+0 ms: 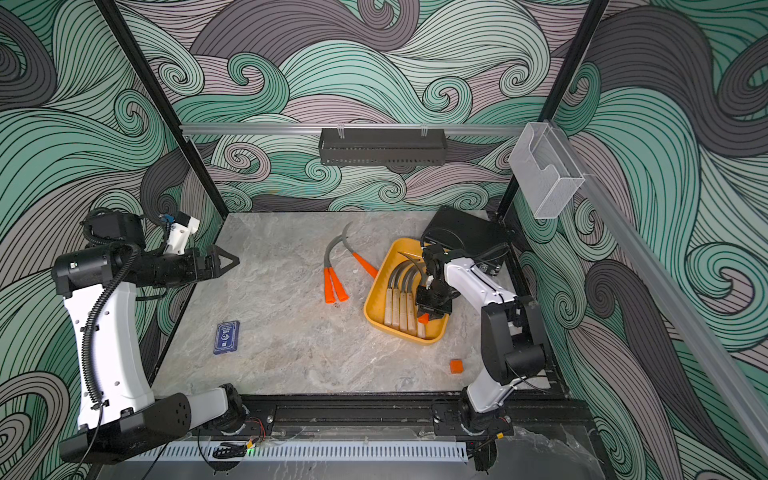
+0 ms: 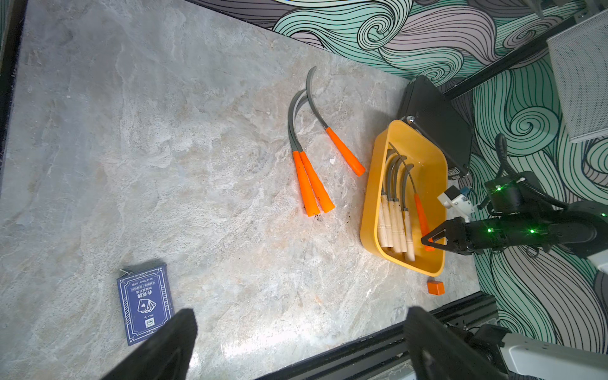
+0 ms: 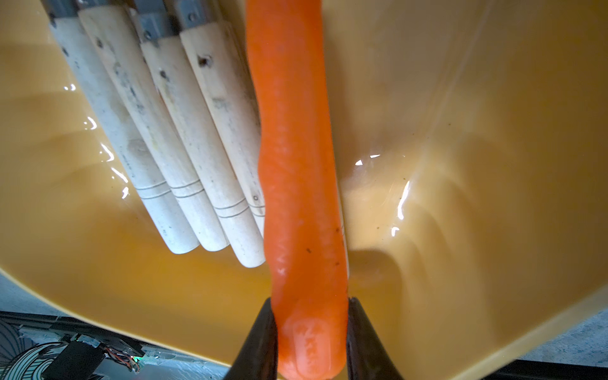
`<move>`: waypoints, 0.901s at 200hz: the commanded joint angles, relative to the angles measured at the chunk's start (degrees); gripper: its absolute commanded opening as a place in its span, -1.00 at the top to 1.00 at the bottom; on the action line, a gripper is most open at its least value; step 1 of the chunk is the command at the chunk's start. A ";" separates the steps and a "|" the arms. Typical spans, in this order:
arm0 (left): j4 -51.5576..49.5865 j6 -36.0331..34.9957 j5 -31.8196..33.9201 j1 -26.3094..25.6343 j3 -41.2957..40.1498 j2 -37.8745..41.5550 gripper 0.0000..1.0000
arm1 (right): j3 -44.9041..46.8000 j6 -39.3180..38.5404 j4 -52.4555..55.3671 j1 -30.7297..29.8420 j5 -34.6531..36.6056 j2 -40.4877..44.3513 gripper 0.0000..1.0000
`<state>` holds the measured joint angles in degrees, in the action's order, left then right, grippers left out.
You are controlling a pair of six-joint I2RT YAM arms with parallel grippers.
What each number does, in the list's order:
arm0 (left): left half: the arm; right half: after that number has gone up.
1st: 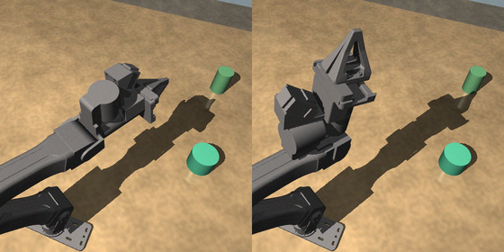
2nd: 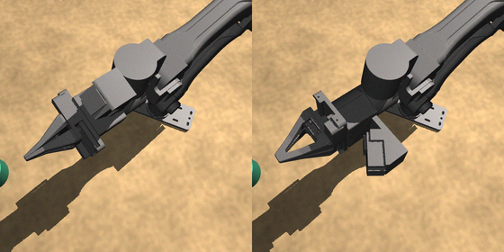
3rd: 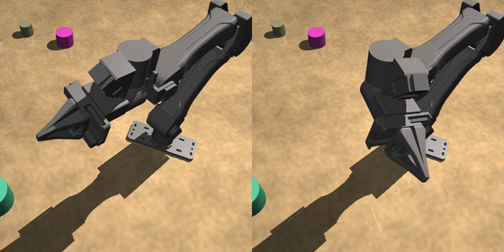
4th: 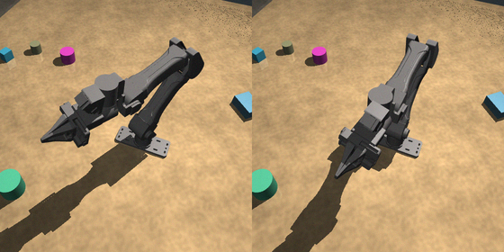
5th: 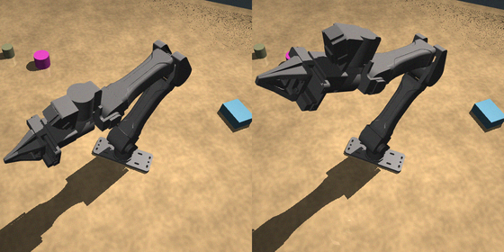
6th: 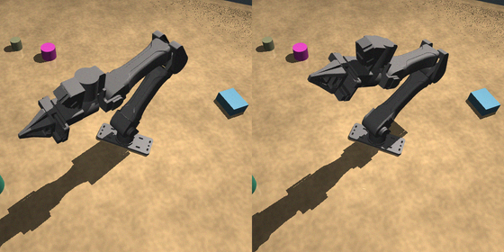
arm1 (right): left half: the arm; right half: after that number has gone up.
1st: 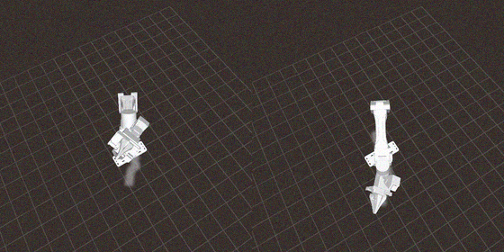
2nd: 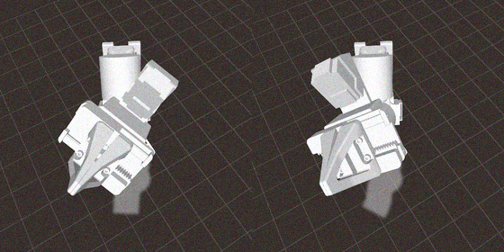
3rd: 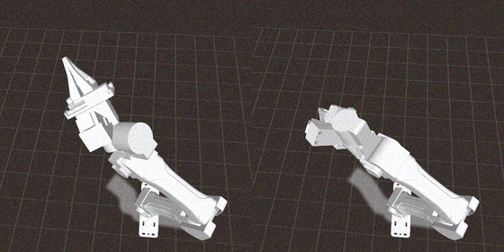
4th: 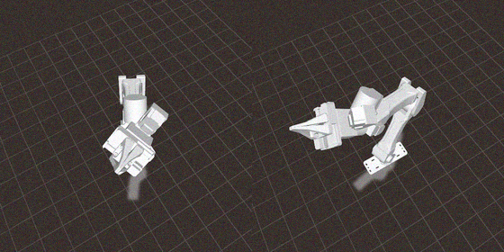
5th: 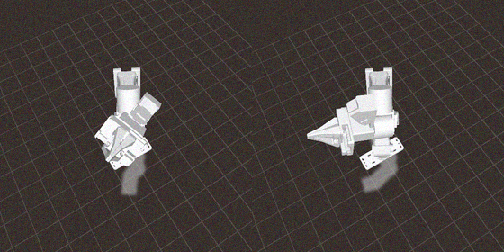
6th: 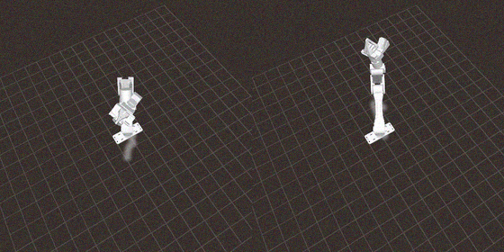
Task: Put small sickles into storage boxes
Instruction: Place the sickle in the storage box.
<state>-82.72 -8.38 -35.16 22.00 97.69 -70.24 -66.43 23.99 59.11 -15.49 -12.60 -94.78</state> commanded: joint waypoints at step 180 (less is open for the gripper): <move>-0.16 -1.12 -0.25 0.49 -1.45 0.54 -0.97 | -3.25 -0.55 2.93 -3.76 6.98 -3.95 0.34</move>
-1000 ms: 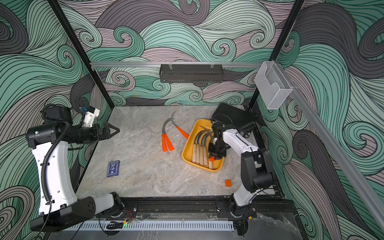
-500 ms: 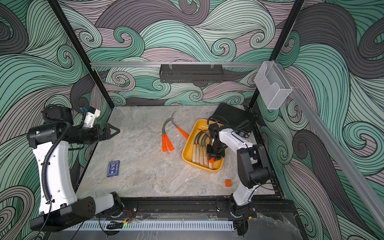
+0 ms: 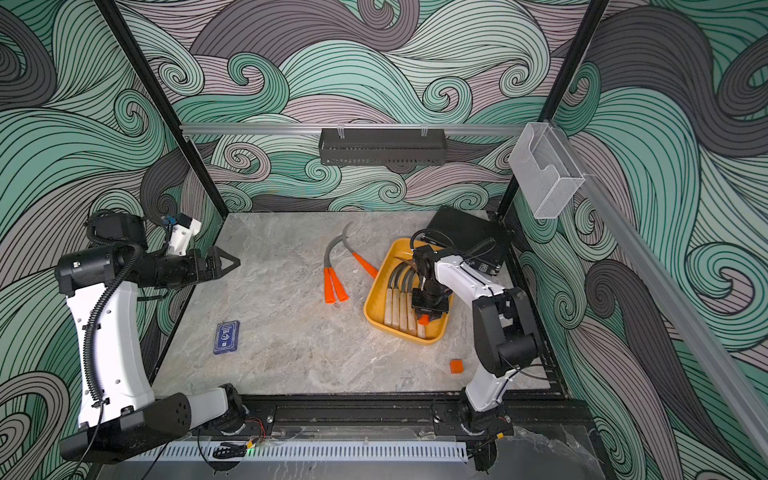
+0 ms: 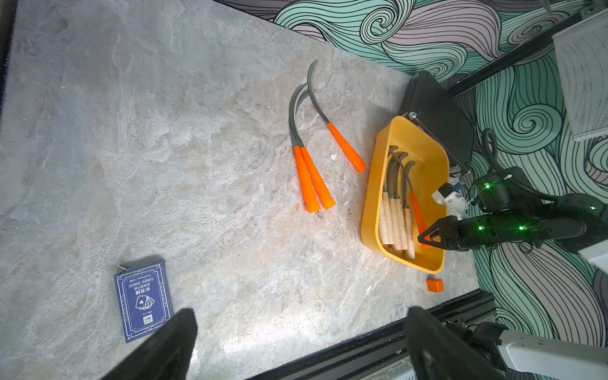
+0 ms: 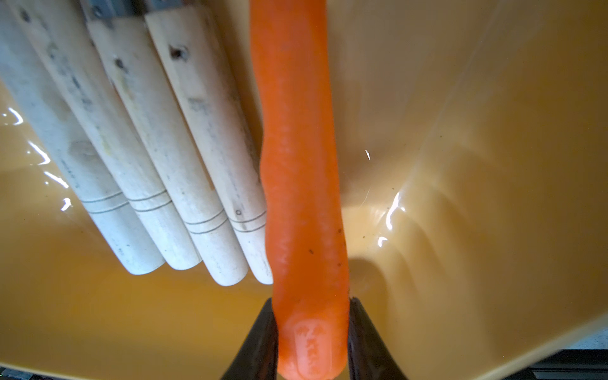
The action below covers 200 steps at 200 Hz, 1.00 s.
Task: Put small sickles into storage boxes
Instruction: Place the sickle in the storage box.
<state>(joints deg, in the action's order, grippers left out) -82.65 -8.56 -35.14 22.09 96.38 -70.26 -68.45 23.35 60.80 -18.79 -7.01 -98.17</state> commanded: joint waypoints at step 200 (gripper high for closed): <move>0.40 -0.89 0.47 0.37 6.32 -3.71 -0.97 | -0.72 21.86 -10.23 -22.28 -10.85 21.60 0.07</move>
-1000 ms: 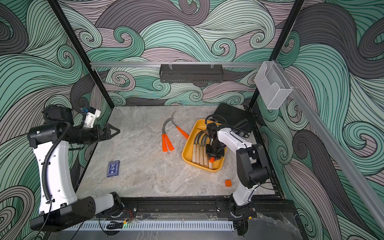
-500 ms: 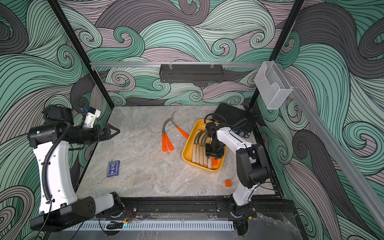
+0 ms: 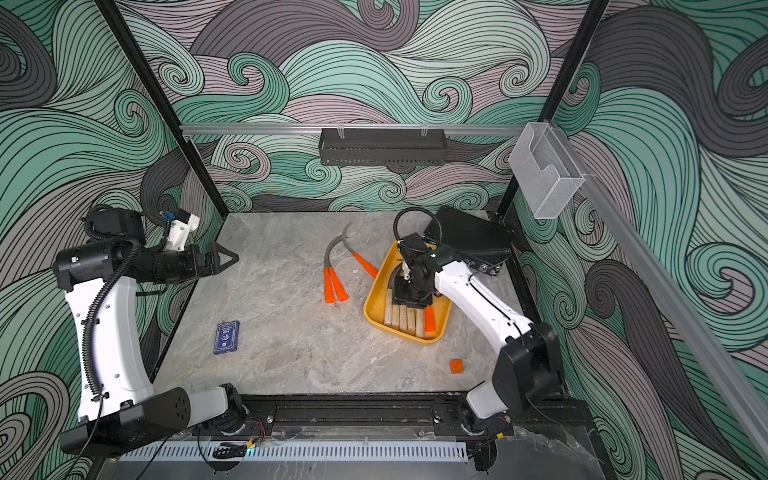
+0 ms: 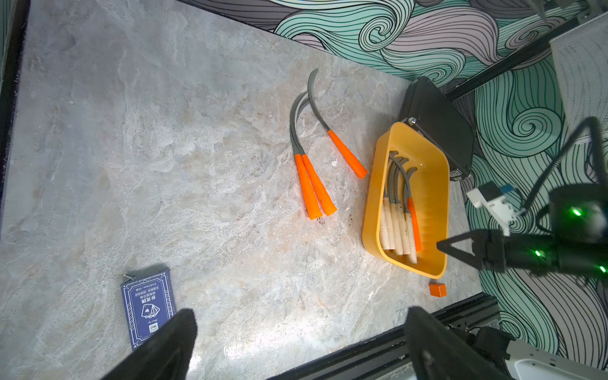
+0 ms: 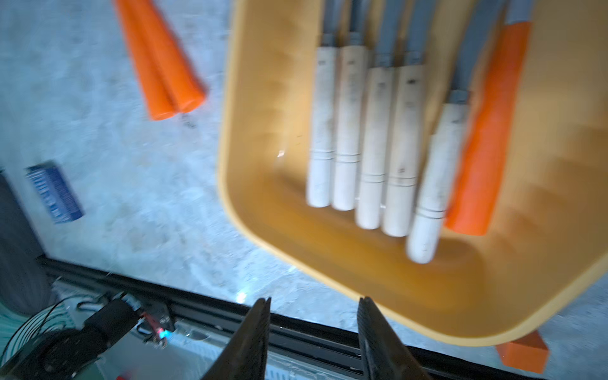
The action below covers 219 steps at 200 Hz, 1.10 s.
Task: Put small sickles into storage boxes
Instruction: Place the sickle in the storage box, then pick up the sickle at the center of the board.
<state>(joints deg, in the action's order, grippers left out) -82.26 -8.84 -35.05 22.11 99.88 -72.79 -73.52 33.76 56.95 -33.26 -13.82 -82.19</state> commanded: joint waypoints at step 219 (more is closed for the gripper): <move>2.46 0.85 1.01 0.29 2.34 -2.08 -0.97 | -1.91 4.72 -6.10 -20.97 -5.19 6.57 -0.47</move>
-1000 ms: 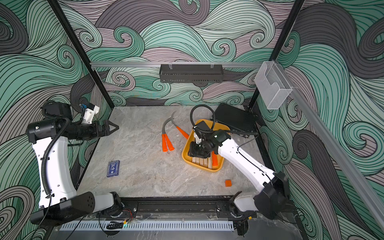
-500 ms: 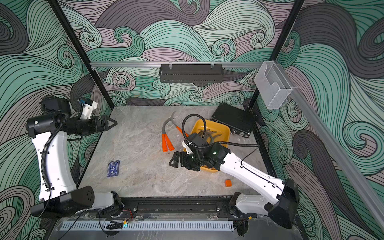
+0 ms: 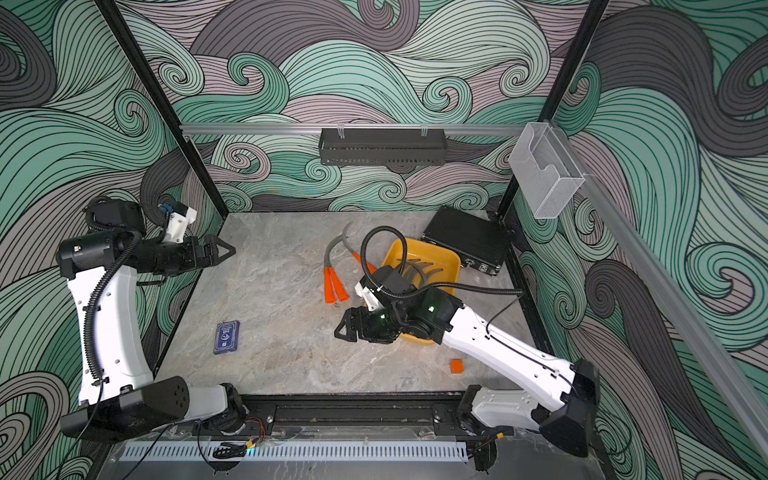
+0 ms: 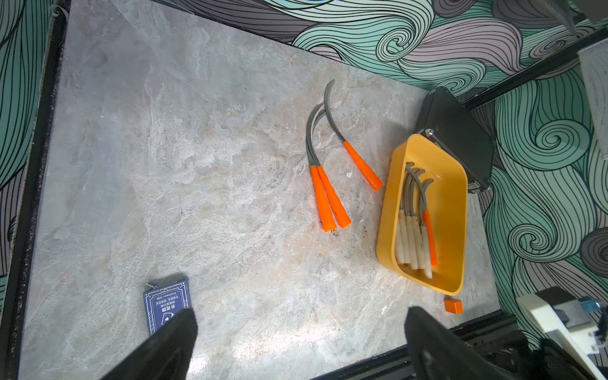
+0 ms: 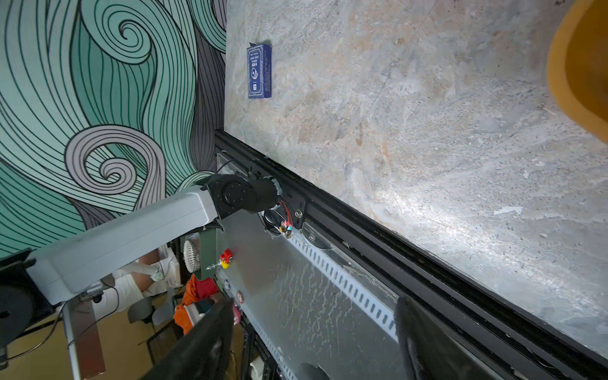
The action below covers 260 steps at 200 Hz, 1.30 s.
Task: Put small sickles into storage boxes
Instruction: Pick up the sickle at the center of the board.
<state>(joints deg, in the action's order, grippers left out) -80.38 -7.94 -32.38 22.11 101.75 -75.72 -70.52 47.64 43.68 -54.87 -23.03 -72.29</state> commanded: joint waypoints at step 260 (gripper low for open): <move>-5.12 -2.18 0.33 0.30 -1.92 4.78 -0.97 | -55.95 -30.89 30.56 9.88 14.79 -52.32 0.06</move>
<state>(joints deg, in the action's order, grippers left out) -83.13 -10.85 -30.70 22.11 97.43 -70.43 -120.38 18.61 69.10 -44.86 -14.00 -118.98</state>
